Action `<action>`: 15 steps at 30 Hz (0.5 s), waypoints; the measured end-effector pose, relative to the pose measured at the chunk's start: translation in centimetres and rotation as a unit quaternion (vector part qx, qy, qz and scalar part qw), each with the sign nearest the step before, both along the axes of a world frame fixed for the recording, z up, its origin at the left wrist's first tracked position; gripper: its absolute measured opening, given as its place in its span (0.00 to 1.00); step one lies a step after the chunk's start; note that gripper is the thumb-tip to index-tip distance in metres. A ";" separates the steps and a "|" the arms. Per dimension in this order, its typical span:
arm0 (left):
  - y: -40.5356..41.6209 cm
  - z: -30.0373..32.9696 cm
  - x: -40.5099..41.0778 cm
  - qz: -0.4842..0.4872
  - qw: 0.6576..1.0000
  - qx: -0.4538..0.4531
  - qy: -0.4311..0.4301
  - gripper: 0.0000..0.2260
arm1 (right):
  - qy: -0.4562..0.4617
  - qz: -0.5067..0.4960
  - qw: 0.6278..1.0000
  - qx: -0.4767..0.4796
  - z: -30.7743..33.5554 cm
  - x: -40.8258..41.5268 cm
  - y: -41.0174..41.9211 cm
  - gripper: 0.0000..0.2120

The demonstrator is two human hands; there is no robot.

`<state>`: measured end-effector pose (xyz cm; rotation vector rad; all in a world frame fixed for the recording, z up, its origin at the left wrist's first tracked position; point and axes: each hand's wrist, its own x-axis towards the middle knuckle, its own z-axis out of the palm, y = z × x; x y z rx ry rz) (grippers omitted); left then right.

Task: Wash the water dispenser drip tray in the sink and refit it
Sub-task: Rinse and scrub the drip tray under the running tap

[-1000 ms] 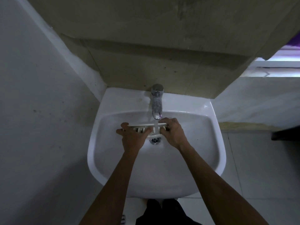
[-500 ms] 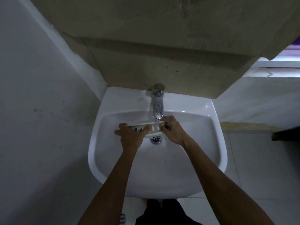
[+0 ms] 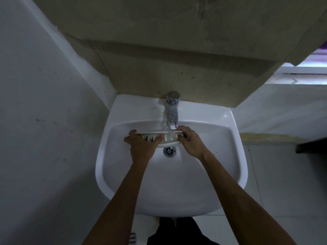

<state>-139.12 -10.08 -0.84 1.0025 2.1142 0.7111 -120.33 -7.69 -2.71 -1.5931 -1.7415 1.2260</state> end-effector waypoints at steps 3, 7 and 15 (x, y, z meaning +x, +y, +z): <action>-0.2 0.1 0.3 0.001 1.000 0.009 0.001 0.47 | -0.017 0.009 0.998 0.052 -0.1 -0.3 0.1 0.14; -0.4 0.0 0.2 0.006 1.000 0.015 0.003 0.45 | -0.051 0.027 0.993 0.100 -0.6 -0.1 0.5 0.14; -0.4 0.2 0.3 0.002 0.999 0.030 0.012 0.45 | 0.009 -0.012 0.999 0.030 0.4 -0.5 0.2 0.14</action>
